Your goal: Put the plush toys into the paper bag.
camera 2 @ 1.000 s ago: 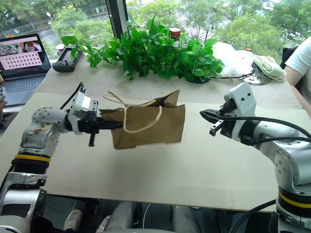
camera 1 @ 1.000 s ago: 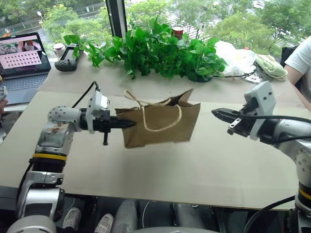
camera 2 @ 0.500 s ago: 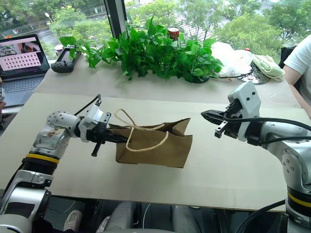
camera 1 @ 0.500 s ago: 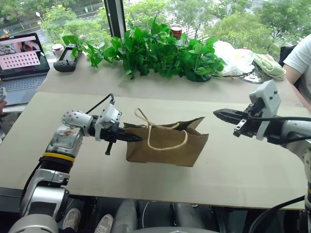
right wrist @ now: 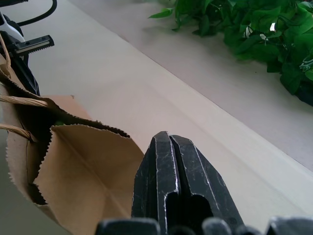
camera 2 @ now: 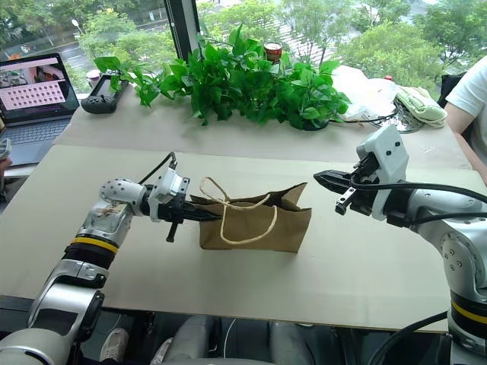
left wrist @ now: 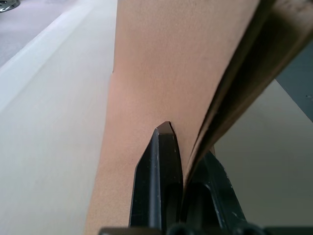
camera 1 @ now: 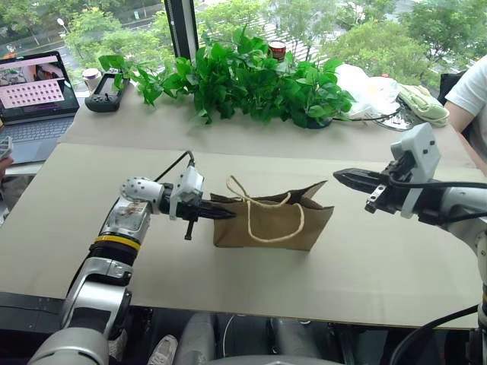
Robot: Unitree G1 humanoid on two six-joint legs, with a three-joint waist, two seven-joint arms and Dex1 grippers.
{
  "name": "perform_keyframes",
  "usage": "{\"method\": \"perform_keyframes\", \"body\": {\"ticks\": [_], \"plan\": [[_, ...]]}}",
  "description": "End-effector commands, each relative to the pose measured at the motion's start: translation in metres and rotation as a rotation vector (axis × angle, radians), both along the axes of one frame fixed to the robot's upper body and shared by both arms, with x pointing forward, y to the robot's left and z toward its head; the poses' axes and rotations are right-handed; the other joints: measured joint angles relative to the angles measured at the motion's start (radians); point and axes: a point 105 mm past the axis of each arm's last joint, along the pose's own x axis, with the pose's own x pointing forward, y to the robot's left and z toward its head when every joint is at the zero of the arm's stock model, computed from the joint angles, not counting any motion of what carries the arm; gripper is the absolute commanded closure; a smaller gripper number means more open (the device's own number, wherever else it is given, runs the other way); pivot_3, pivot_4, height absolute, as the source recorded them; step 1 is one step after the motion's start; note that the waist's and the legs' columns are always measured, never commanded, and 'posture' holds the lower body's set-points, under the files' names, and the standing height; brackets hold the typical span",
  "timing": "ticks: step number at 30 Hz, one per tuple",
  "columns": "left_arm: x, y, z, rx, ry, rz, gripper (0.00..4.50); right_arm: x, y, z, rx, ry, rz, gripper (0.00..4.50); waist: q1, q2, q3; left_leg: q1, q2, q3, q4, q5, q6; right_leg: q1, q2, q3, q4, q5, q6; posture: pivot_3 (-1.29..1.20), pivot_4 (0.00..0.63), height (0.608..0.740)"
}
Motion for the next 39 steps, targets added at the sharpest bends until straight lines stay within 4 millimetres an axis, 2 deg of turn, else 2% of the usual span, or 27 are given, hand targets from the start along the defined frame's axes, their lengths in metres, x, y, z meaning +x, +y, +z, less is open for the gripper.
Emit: {"method": "perform_keyframes", "body": {"ticks": [1, 2, 5, 14, 20, 24, 29, 32, 36, 39], "plan": [[0.002, -0.003, 0.003, 0.017, -0.026, -0.016, 4.45, -0.004, 0.001, 0.009, -0.007, -0.046, -0.003, 4.50, -0.001, 0.000, 0.000, 0.000, 0.000, 0.000, 0.000, 0.000, 0.000, 0.000, 0.000, 0.000, 0.000, 0.000, 0.000, 0.00, 0.150, 0.713], [0.002, -0.002, 0.002, 0.019, -0.024, -0.008, 4.45, -0.004, 0.000, 0.009, -0.007, -0.045, -0.008, 4.50, -0.001, 0.000, 0.000, 0.000, 0.000, 0.000, 0.000, 0.000, 0.000, 0.000, 0.000, 0.000, 0.000, 0.000, 0.000, 0.00, 0.150, 0.713], [0.005, -0.001, 0.002, 0.023, -0.016, 0.008, 3.70, -0.002, -0.002, 0.009, -0.007, -0.045, -0.021, 4.50, -0.001, 0.000, 0.000, 0.000, 0.000, 0.000, 0.000, 0.000, 0.000, 0.000, 0.000, 0.000, 0.000, 0.000, 0.000, 0.00, 0.150, 0.713], [0.003, 0.004, 0.021, 0.020, -0.029, 0.032, 0.45, 0.001, -0.007, 0.013, -0.017, -0.058, -0.037, 4.50, -0.001, 0.000, 0.000, 0.000, 0.000, 0.000, 0.000, 0.000, 0.000, 0.000, 0.000, 0.000, 0.000, 0.000, 0.000, 0.00, 0.150, 0.713], [-0.006, 0.016, 0.058, -0.010, -0.033, 0.074, 0.45, -0.002, -0.014, 0.018, -0.053, -0.064, -0.043, 4.50, -0.002, 0.000, 0.000, 0.000, 0.000, 0.000, 0.000, 0.000, 0.000, 0.000, 0.000, 0.000, 0.001, 0.000, 0.000, 0.00, 0.150, 0.713], [-0.021, 0.029, 0.088, -0.022, 0.012, 0.077, 0.45, -0.009, -0.017, 0.021, -0.079, -0.063, -0.020, 4.50, -0.002, 0.000, 0.000, 0.000, 0.001, 0.000, 0.000, 0.000, 0.000, 0.000, 0.000, 0.000, 0.000, 0.000, 0.000, 0.00, 0.150, 0.713], [-0.042, 0.051, 0.123, -0.012, 0.123, 0.057, 0.45, -0.026, -0.015, 0.022, -0.116, -0.058, 0.085, 4.50, -0.003, 0.000, 0.000, 0.001, 0.001, 0.000, 0.000, 0.000, 0.000, 0.000, 0.000, 0.000, 0.000, 0.000, 0.000, 0.00, 0.150, 0.713], [-0.048, 0.063, 0.142, -0.031, 0.163, 0.066, 0.45, -0.047, -0.003, 0.030, -0.082, -0.059, 0.232, 4.50, -0.002, 0.000, 0.000, 0.001, 0.001, 0.000, 0.000, 0.000, 0.000, 0.000, 0.000, 0.000, 0.000, 0.000, 0.001, 0.00, 0.150, 0.713], [-0.048, 0.068, 0.149, -0.037, 0.162, 0.081, 0.45, -0.058, 0.000, 0.038, -0.038, -0.045, 0.319, 4.50, -0.002, 0.000, 0.000, 0.003, 0.001, 0.000, 0.000, 0.000, 0.000, 0.003, 0.000, 0.000, 0.000, -0.001, 0.001, 0.00, 0.150, 0.713], [-0.048, 0.068, 0.145, -0.030, 0.159, 0.085, 0.45, -0.057, -0.002, 0.036, -0.050, -0.035, 0.310, 4.50, -0.002, 0.000, 0.000, 0.005, 0.001, 0.000, 0.000, 0.000, 0.000, 0.005, 0.000, -0.001, 0.000, -0.001, 0.001, 0.00, 0.150, 0.713]]}}
